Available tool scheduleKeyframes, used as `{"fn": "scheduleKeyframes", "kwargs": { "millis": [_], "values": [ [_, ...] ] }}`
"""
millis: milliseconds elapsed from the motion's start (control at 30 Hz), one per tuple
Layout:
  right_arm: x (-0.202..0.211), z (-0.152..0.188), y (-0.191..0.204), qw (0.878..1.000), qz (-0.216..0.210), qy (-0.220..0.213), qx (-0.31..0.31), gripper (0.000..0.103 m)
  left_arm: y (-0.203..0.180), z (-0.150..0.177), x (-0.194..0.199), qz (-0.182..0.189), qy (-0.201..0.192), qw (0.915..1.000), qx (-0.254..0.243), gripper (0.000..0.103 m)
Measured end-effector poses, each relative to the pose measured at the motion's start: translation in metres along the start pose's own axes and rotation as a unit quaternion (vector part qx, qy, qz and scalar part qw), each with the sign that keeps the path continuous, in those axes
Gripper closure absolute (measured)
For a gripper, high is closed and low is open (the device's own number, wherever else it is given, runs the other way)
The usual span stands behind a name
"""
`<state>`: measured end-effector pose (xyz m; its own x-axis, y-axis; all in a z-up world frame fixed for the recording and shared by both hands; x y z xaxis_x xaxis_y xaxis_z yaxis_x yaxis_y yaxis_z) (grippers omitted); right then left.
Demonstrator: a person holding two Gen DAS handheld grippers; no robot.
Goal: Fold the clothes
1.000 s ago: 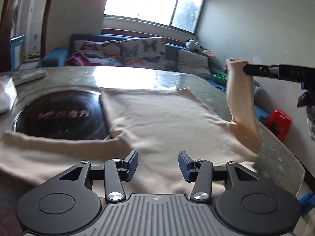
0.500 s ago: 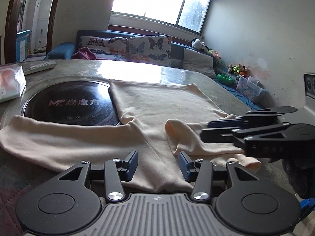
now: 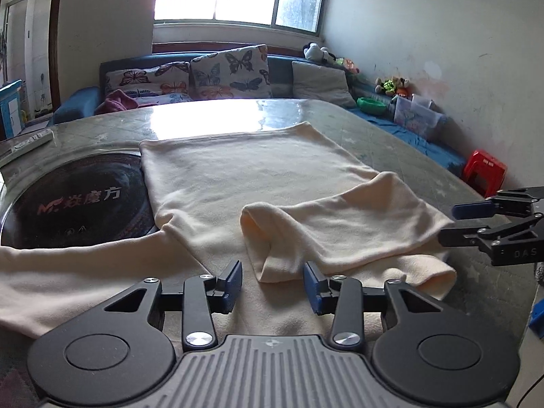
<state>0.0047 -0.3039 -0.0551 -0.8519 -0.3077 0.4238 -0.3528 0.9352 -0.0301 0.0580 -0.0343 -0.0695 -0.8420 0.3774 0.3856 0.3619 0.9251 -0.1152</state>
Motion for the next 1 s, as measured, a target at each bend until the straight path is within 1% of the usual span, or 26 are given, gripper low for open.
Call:
{"fn": "scheduleKeyframes", "kwargs": {
  "millis": [100,167,200,300,433,533,567,700,767,833,933,1000],
  "values": [
    [-0.001,0.007,-0.002,1.000,0.004,0.001,-0.001,0.040,0.000,0.001,-0.001,-0.001,0.002,1.0000,-0.004,0.090],
    [-0.003,0.009,-0.002,1.000,0.006,-0.001,0.000,0.040,-0.001,-0.006,0.001,-0.002,-0.004,1.0000,-0.004,0.094],
    [-0.005,0.009,-0.002,1.000,0.006,-0.002,-0.002,0.040,-0.001,-0.010,0.002,-0.002,-0.008,1.0000,-0.004,0.095],
    [-0.008,0.008,-0.003,1.000,0.006,-0.006,-0.010,0.039,-0.007,-0.037,0.008,0.000,-0.035,0.9992,-0.019,0.095],
    [-0.011,0.005,-0.003,1.000,0.007,-0.011,-0.019,0.037,-0.024,-0.086,0.010,0.025,-0.074,0.9964,-0.033,0.095],
    [-0.015,0.003,0.001,1.000,0.011,-0.019,-0.010,0.035,-0.040,-0.116,0.006,0.040,-0.095,0.9932,-0.054,0.095],
    [-0.016,0.003,0.001,1.000,0.016,-0.021,-0.004,0.033,-0.046,-0.124,0.005,0.046,-0.100,0.9922,-0.058,0.095],
    [-0.015,0.001,-0.004,0.999,0.035,-0.030,0.000,0.033,-0.062,-0.152,0.007,0.062,-0.126,0.9870,-0.078,0.095],
    [-0.012,0.001,-0.009,0.999,0.040,-0.030,-0.006,0.031,-0.061,-0.155,0.010,0.063,-0.131,0.9864,-0.077,0.095],
    [-0.009,0.003,-0.015,0.998,0.047,-0.029,-0.004,0.031,-0.056,-0.151,0.011,0.062,-0.127,0.9876,-0.067,0.095],
    [-0.006,0.006,-0.025,0.998,0.062,-0.025,-0.004,0.031,-0.039,-0.126,0.012,0.049,-0.105,0.9919,-0.053,0.095],
    [-0.003,0.011,-0.035,0.997,0.073,-0.015,-0.009,0.031,-0.027,-0.100,0.011,0.038,-0.077,0.9955,-0.040,0.095]
  ]
}}
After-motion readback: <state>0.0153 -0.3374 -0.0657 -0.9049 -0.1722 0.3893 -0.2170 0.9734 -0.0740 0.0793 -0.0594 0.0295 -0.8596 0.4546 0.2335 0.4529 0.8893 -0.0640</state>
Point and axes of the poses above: each gripper's, at about its wrist camera, not at the fingertips, and x roughly against the way its jaws point, y to its left, z to its underside, the point moved 10 cm from there along -x, roughly the way its jaws point, and after that the axes turned 15 degrees about -y, right-handed, at the moved point
